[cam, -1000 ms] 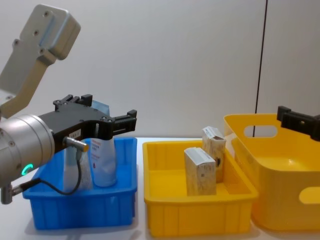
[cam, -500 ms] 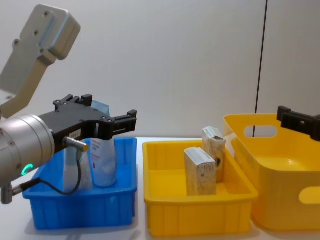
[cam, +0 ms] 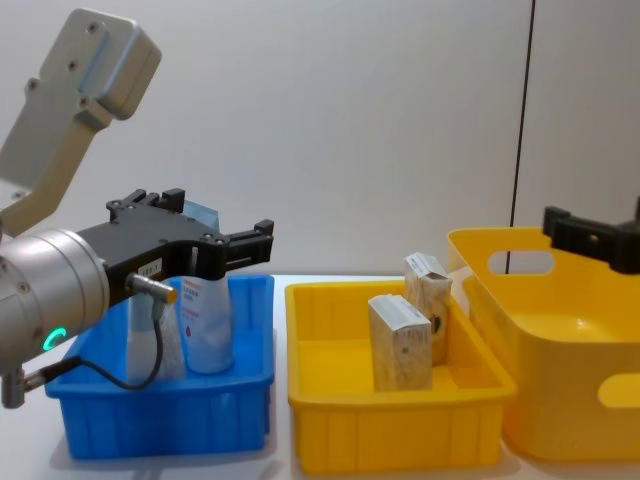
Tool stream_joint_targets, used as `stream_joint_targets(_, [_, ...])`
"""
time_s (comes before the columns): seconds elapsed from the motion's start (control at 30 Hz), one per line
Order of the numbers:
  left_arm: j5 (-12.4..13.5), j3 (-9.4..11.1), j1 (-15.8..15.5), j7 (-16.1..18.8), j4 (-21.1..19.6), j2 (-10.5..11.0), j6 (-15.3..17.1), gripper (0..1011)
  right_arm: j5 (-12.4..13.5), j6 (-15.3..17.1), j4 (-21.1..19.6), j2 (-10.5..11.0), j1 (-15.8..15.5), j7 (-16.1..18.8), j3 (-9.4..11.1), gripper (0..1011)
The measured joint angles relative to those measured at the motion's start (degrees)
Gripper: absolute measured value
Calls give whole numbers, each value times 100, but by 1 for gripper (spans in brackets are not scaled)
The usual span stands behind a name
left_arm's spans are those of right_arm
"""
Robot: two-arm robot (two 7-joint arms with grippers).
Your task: Bimanual collaborative sorting of washing and personal care products
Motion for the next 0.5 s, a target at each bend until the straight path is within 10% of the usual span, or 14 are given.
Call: stream_joint_targets(0.5, [0, 0, 0, 0, 0, 0, 0, 1001, 351, 1433, -159, -256, 706, 184, -203, 1003])
